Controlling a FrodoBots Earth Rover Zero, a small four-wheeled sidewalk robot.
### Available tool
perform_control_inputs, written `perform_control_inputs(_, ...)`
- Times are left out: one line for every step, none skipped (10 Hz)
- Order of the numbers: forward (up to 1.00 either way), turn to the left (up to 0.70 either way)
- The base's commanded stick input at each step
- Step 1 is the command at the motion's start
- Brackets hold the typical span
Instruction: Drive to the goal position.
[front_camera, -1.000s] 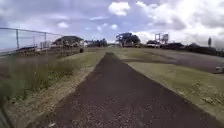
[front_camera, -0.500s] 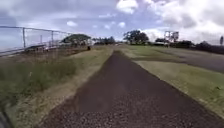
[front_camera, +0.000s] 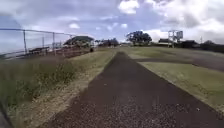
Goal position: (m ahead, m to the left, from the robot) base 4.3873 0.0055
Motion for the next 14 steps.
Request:
perform_control_inputs(0.70, 0.00)
perform_control_inputs(0.70, 0.00)
perform_control_inputs(0.70, 0.00)
perform_control_inputs(0.70, 0.00)
perform_control_inputs(0.70, 0.00)
perform_control_inputs(0.70, 0.00)
perform_control_inputs(0.70, 0.00)
perform_control_inputs(0.70, 0.00)
perform_control_inputs(0.70, 0.00)
perform_control_inputs(0.70, 0.00)
perform_control_inputs(0.70, 0.00)
perform_control_inputs(0.70, 0.00)
perform_control_inputs(0.70, 0.00)
perform_control_inputs(0.70, 0.00)
